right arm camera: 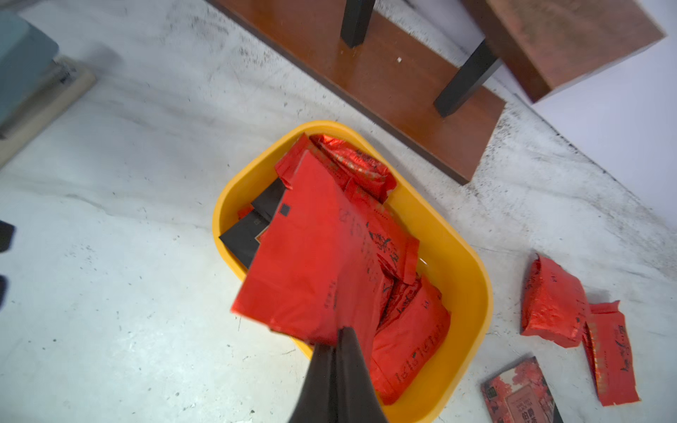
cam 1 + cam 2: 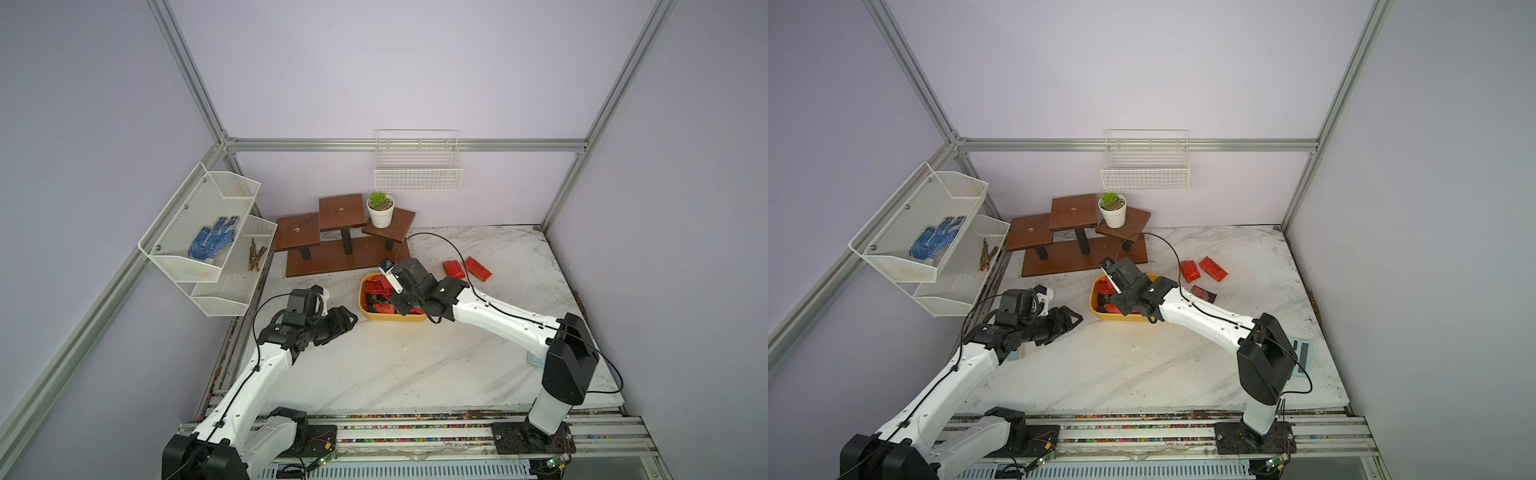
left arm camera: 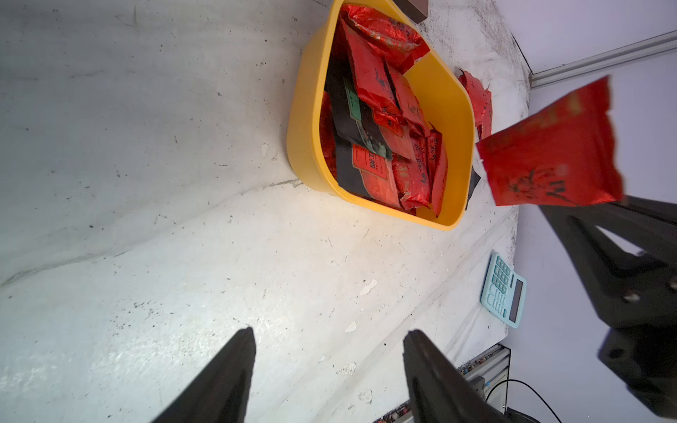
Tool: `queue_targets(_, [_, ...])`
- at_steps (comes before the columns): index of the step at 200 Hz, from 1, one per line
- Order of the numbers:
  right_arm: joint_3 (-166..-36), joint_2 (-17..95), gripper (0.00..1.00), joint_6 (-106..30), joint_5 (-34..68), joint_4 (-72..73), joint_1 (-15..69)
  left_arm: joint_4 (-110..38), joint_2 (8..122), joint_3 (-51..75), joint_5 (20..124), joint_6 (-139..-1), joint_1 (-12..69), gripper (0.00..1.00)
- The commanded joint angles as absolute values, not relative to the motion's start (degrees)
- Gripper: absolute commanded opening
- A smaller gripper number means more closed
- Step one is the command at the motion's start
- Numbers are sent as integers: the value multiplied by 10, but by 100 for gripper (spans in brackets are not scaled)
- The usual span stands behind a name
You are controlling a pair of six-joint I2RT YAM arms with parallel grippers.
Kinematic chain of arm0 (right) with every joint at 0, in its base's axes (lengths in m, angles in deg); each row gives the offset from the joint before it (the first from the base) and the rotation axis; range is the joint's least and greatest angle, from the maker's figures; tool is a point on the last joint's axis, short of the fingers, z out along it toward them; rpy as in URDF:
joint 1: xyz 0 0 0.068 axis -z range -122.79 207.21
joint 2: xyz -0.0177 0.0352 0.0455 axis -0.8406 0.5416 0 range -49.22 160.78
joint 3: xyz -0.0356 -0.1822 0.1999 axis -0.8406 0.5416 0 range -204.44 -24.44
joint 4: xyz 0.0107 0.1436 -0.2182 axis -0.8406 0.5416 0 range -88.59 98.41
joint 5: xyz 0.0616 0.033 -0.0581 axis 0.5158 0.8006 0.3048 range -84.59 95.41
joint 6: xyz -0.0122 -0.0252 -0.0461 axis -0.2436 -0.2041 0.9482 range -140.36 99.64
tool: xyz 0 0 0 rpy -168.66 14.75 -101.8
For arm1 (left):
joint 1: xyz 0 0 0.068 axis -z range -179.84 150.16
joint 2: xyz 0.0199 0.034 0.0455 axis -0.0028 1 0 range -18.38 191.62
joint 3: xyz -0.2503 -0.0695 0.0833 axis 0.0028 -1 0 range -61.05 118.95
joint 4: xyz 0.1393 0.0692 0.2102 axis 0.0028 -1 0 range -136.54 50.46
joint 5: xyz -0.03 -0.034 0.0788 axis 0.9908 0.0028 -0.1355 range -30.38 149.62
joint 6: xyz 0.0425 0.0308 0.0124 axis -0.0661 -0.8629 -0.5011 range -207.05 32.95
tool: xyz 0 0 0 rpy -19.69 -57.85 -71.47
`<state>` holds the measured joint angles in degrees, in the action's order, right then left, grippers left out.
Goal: Take the tea bags out of the storage box
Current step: Pick up the tea bag from the storage box, then place the tea bag at the center of the board.
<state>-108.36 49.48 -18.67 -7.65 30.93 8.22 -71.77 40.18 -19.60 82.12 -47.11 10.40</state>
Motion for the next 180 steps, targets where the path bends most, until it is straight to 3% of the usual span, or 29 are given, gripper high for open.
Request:
queue_targets(1, [-1058, 458, 0, -223, -76, 287, 90, -697, 394, -169, 841, -464, 102, 67])
queue_targets(32, [-1026, 411, 0, -280, -57, 272, 154, -695, 410, -152, 843, -462, 121, 66])
queue_targets(104, [-1003, 427, 0, -400, -173, 323, 332, -640, 472, -119, 822, -447, 205, 65])
queue_targets(145, [-1035, 507, 0, -434, -221, 318, 412, -623, 494, -96, 824, -445, 227, 65])
queue_targets(180, [-1152, 641, 0, -408, -314, 334, 447, -612, 502, -86, 831, -442, 245, 65])
